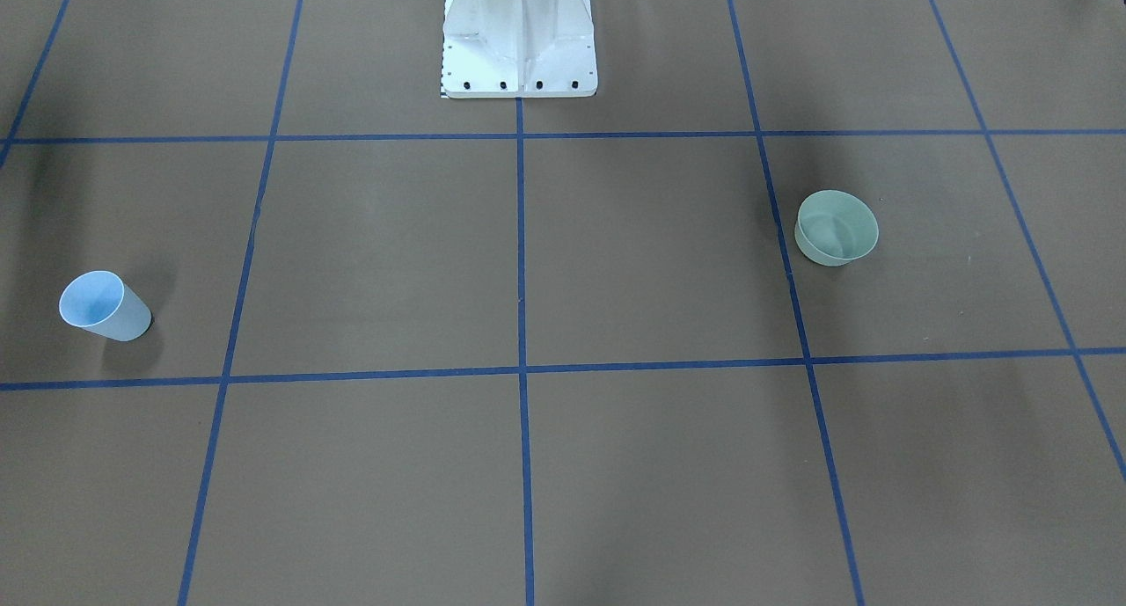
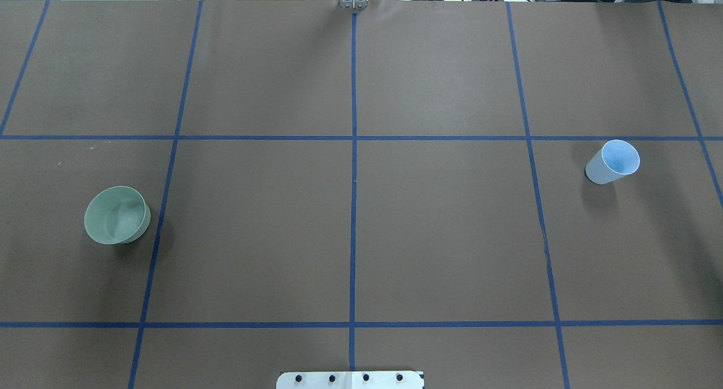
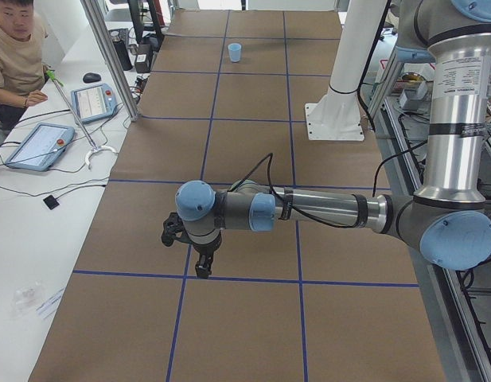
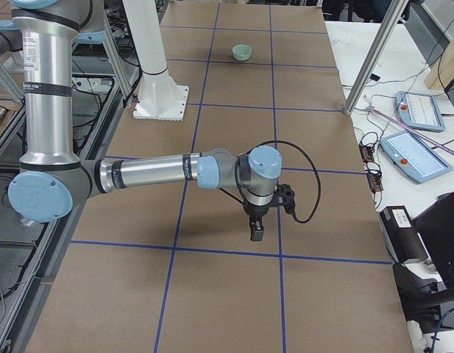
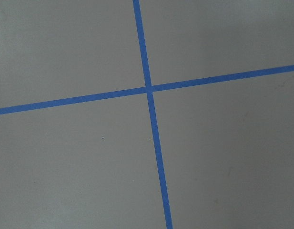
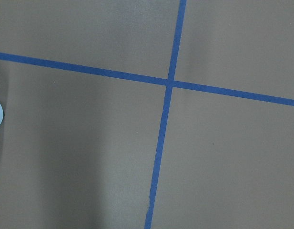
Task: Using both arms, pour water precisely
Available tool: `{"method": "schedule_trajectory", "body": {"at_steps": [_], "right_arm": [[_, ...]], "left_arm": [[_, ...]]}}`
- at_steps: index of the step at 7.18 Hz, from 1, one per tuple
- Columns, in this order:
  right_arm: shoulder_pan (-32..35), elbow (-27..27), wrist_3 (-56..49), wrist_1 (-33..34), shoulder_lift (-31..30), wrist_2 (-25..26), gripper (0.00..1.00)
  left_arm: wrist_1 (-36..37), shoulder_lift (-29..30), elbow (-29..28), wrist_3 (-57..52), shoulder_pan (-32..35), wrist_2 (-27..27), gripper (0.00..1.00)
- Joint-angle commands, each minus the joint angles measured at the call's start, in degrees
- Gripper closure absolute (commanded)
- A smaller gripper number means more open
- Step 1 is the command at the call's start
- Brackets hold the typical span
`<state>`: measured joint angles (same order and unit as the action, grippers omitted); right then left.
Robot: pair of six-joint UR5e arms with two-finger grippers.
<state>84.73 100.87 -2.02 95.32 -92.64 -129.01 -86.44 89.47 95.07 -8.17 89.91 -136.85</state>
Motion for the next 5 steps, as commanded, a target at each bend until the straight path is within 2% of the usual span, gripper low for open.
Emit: {"method": "schedule_trajectory", "body": {"at_steps": [1, 5], "right_arm": [[0.0, 0.11, 0.0, -0.05, 0.0, -0.02, 0.01], [0.0, 1.87, 0.52, -0.66, 0.87, 0.07, 0.01]], "left_arm": [[-0.83, -0.09, 0.64, 0.0, -0.09, -0.26, 0.0], [-1.01, 0.44, 2.83, 0.26, -0.09, -0.44, 0.0]]}}
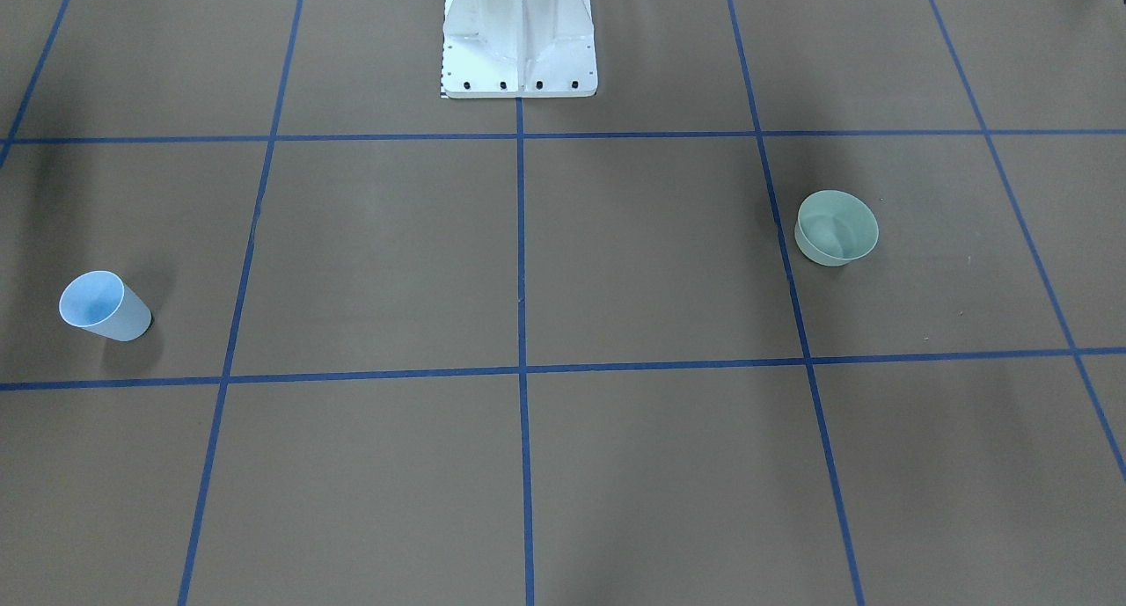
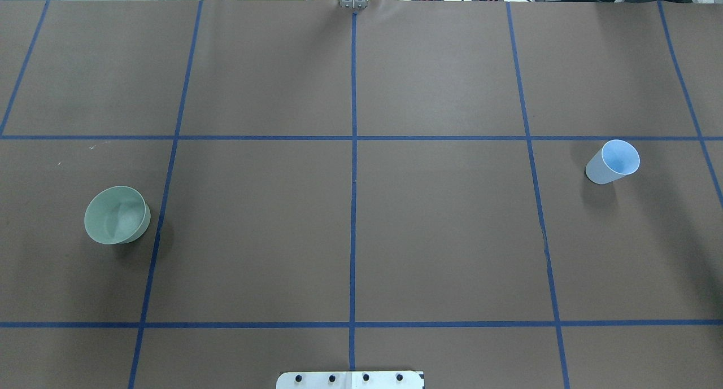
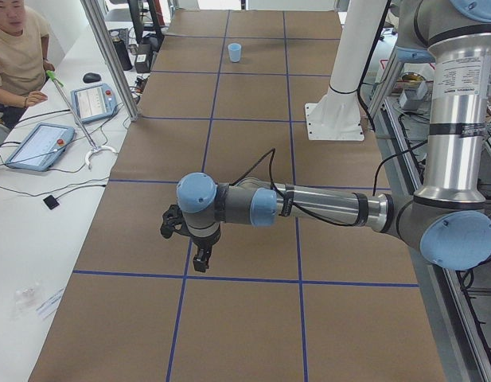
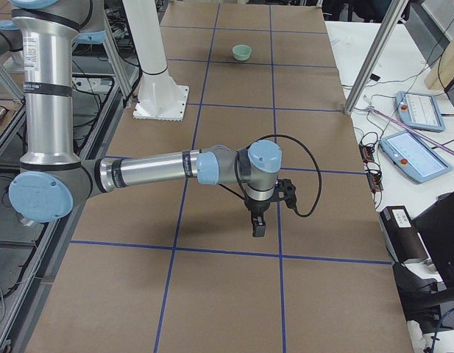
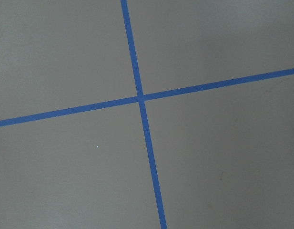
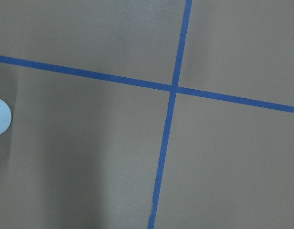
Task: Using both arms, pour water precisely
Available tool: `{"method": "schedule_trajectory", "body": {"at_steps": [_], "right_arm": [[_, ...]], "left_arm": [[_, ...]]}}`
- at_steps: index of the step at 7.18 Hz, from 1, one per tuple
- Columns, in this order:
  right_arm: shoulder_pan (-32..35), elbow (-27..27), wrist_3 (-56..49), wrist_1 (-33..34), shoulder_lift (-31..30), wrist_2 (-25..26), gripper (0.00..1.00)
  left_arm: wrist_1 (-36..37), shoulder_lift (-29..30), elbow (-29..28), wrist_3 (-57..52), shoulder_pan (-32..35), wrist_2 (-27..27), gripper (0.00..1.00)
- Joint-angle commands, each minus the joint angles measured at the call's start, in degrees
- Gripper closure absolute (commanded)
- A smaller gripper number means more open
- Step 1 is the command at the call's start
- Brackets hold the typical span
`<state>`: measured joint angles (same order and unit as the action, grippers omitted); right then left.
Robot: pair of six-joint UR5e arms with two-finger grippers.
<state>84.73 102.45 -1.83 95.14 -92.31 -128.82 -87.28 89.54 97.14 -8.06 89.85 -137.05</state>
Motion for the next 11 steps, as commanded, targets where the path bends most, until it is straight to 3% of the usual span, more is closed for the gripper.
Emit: {"method": "schedule_trajectory", "body": {"at_steps": [1, 2, 4, 6, 7, 8, 9, 10, 11], "right_arm": [[0.0, 0.21, 0.51, -3.09, 0.9, 0.14, 0.01], [0.0, -0.22, 0.51, -8.16, 0.64, -0.03, 0.01], [0.0, -0.75, 0.6, -15.31, -0.68, -0.38, 0.01], [0.0, -0.32, 0.77, -16.46, -1.03, -2.13, 0.01], [0.0, -0.58, 2.17, -16.65, -1.03, -2.14, 0.01], [0.0, -0.58, 4.01, -16.83, -1.03, -2.23, 0.01], [0.0, -0.58, 4.11, -16.83, -1.03, -2.23, 0.01], [0.0, -0.58, 4.11, -16.83, -1.12, -2.23, 0.01], [0.0, -0.58, 4.11, -16.83, -1.47, -2.23, 0.01]], "left_arm": [[-1.21, 0.63, 1.11, 0.32, -0.03, -0.33, 0.0], [-4.79, 0.72, 1.12, 0.41, -0.03, -0.15, 0.0], [-18.83, 0.99, -0.02, 0.5, -0.2, -0.32, 0.0], [-22.3, 0.63, -0.11, 7.74, -0.29, -3.29, 0.0], [-28.76, -1.54, -0.03, 9.01, -1.42, -5.49, 0.0], [-30.39, -2.09, -0.02, 11.11, -5.79, -8.91, 0.0], [-31.88, -2.18, -0.02, 20.62, -8.53, -9.64, 0.0], [-38.77, -3.05, -0.11, 31.42, -12.38, -6.95, 0.0], [-46.41, -4.36, -0.03, 42.23, -17.82, 1.0, 0.0]]}}
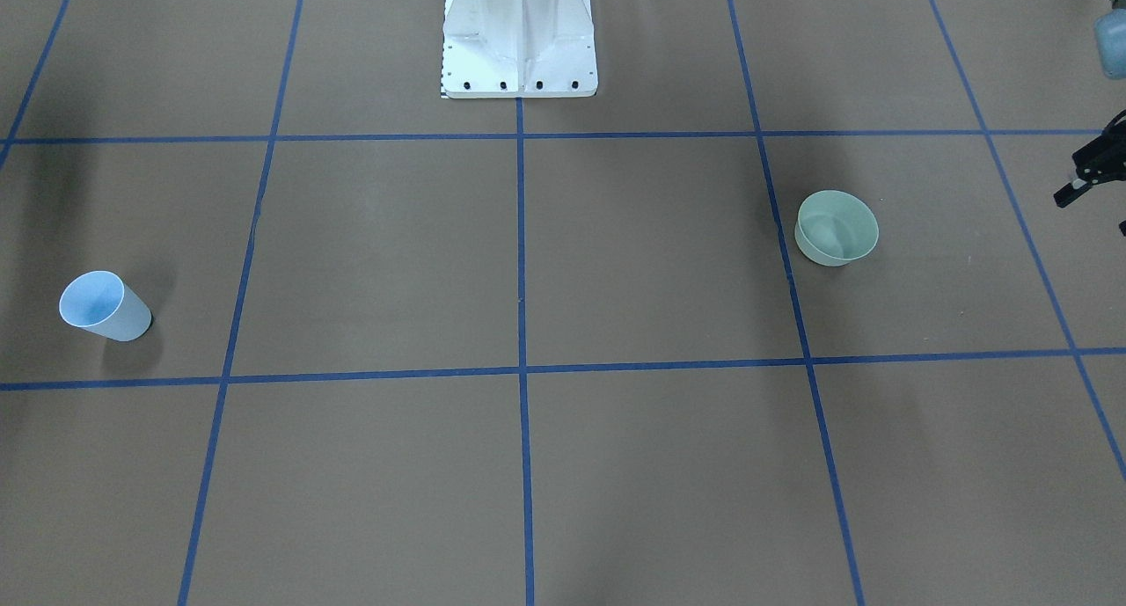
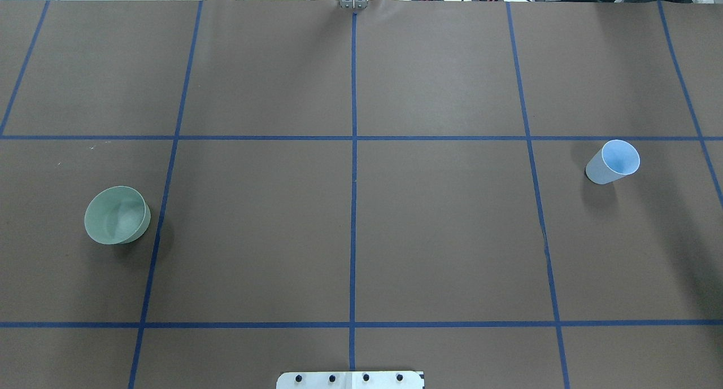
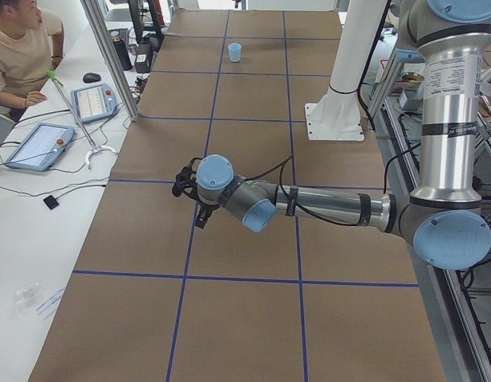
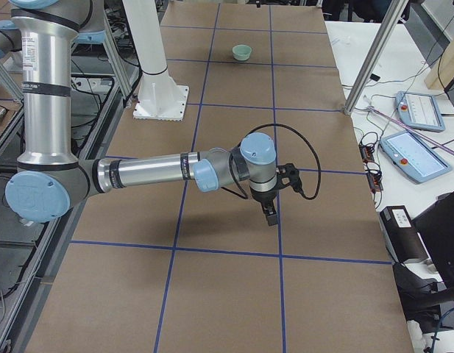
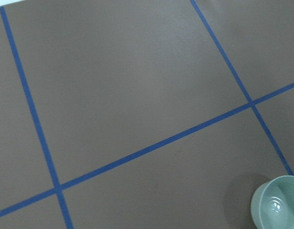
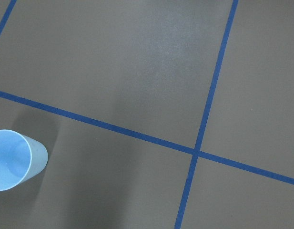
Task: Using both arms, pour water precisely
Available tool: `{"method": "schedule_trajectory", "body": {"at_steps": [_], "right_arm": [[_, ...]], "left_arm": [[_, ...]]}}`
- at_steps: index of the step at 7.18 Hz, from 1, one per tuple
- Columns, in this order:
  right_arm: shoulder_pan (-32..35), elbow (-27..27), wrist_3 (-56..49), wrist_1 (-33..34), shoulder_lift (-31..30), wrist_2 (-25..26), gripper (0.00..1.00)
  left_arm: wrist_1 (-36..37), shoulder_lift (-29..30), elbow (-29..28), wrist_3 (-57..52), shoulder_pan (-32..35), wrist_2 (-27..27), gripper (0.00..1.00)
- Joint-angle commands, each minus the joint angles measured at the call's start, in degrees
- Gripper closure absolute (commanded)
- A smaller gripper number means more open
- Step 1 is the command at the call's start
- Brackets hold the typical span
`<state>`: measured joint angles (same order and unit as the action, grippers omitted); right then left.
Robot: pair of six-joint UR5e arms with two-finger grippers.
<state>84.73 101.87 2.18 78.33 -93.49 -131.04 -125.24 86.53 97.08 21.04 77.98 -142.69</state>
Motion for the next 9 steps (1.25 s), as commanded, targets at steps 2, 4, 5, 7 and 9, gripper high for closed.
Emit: {"method": "schedule_trajectory", "body": {"at_steps": [2, 4, 5, 7, 9], "right_arm": [[0.0, 0.0, 0.11, -0.02, -0.38, -0.01, 0.01], [0.0, 0.0, 0.11, -0.02, -0.82, -0.01, 0.01], [0.0, 0.0, 0.11, -0.02, -0.82, -0.01, 0.01], [0.0, 0.0, 0.11, -0.02, -0.82, -0.01, 0.01], [0.0, -0.09, 0.11, -0.02, -0.82, 0.08, 0.01]], "left_arm": [[-11.34, -2.5, 0.04, 21.38, -15.37, 15.84, 0.0], [-12.56, -2.5, 0.22, 28.32, -22.93, 22.33, 0.0], [-13.01, -2.5, 0.39, 29.75, -25.31, 24.11, 0.0], [-13.1, -2.5, 0.48, 30.29, -28.48, 26.48, 0.01], [-13.1, -2.5, 0.39, 30.47, -30.87, 28.17, 0.39]]}}
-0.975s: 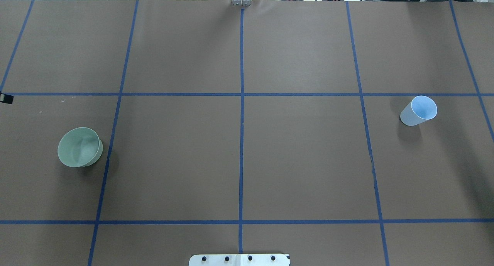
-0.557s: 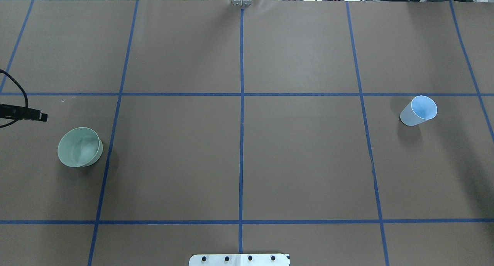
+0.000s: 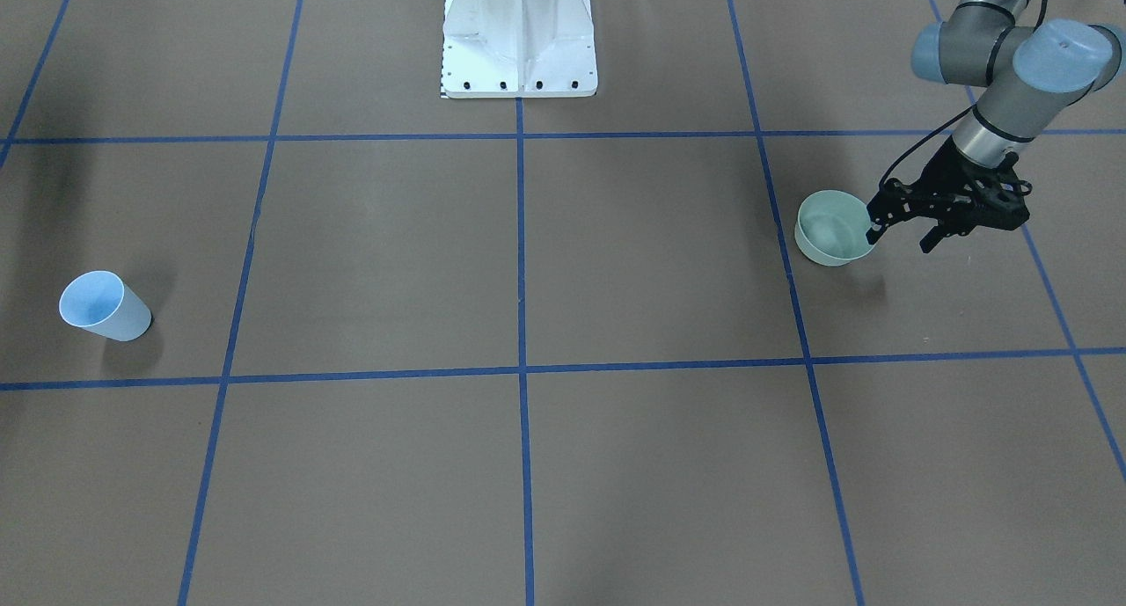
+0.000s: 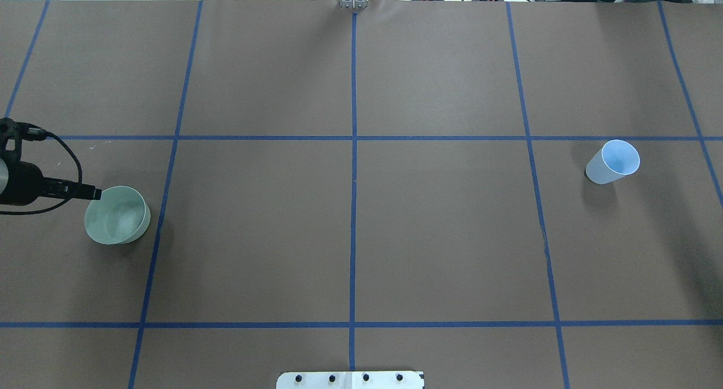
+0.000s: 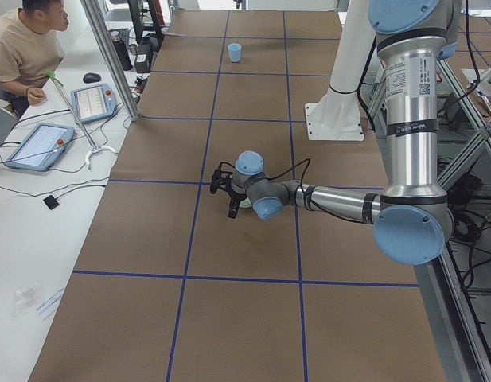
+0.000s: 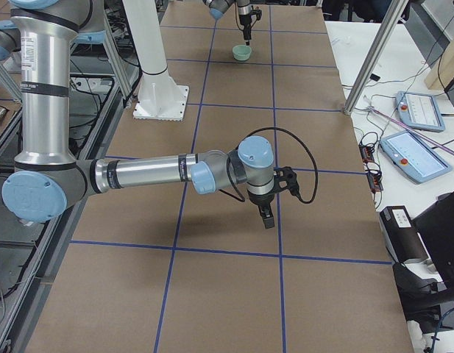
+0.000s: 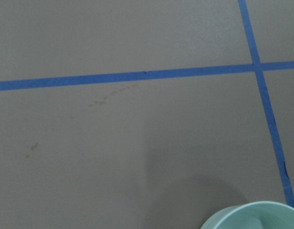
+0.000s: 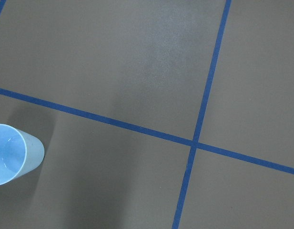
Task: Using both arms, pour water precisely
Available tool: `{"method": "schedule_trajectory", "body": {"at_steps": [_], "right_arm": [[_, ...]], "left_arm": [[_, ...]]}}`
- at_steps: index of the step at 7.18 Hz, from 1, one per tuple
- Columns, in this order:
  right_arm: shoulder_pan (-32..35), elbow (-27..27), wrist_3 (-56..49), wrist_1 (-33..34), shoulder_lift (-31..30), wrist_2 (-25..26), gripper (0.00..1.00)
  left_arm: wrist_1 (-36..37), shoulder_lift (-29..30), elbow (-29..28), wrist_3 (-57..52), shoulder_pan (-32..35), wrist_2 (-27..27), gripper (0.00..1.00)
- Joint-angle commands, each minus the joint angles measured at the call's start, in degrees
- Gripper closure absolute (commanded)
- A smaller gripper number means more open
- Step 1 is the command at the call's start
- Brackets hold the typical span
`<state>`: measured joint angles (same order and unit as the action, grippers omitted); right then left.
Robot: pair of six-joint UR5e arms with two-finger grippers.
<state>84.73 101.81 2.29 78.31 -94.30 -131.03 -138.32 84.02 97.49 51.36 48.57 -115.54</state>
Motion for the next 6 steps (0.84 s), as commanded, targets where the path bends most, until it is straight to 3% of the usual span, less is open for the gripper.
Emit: {"method": "schedule_trajectory", "body": {"at_steps": [1, 2, 4, 6], "right_arm": [[0.0, -0.03, 0.0, 0.0, 0.0, 0.07, 0.01], [0.0, -0.03, 0.09, 0.0, 0.0, 0.07, 0.01], [0.0, -0.03, 0.09, 0.0, 0.0, 0.07, 0.01], [0.0, -0.12, 0.09, 0.0, 0.0, 0.07, 0.01]], "left_arm": [[-0.02, 0.0, -0.02, 0.14, -2.77, 1.02, 0.53], [-0.02, 0.09, -0.02, 0.14, -3.74, 1.02, 0.53], [-0.02, 0.09, 0.42, -0.03, -4.1, 1.02, 1.0], [0.68, 0.52, 4.26, -0.21, -3.93, -0.55, 1.0]]}}
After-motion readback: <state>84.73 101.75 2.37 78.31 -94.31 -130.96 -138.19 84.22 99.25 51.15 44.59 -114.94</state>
